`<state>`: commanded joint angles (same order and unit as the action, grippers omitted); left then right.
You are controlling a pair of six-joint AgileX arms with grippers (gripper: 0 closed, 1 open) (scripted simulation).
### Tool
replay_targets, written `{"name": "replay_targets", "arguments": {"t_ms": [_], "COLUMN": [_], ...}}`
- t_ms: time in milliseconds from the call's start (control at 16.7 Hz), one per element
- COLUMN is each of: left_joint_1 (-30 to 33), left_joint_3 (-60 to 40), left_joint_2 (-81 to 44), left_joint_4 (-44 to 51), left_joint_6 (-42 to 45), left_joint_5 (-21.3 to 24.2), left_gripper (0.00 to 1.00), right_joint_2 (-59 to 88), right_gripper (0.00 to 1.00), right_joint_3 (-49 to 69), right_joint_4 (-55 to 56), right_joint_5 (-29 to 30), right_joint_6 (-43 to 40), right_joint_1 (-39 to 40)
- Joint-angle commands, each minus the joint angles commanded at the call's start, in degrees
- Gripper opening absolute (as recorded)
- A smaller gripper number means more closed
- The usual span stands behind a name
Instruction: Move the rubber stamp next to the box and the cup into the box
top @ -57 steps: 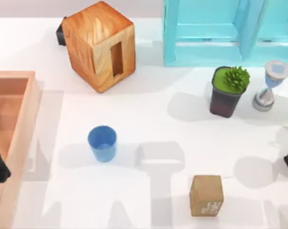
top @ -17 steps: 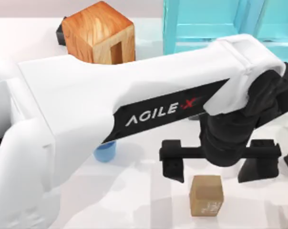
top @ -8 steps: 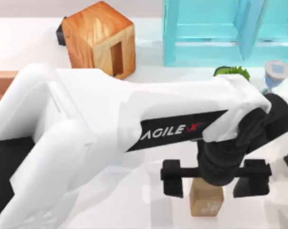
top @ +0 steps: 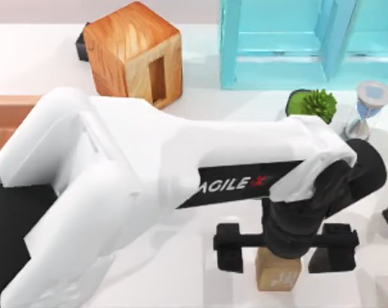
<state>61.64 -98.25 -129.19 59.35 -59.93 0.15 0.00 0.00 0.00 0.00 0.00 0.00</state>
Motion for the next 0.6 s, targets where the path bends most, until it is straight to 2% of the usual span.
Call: {"name": "replay_targets", "arguments": {"t_ms": [600], "left_joint_1": [0.0], "left_joint_3": [0.0], "left_joint_2": [0.0], "left_joint_4": [0.0], "left_joint_6": [0.0], "left_joint_5": [0.0], "left_gripper": [0.17], "right_joint_2": [0.0], "right_gripper": [1.0], "right_joint_3": [0.0], "right_joint_4": [0.0], "right_joint_5": [0.0], "right_joint_6": [0.0], "right_joint_1": [0.0]}}
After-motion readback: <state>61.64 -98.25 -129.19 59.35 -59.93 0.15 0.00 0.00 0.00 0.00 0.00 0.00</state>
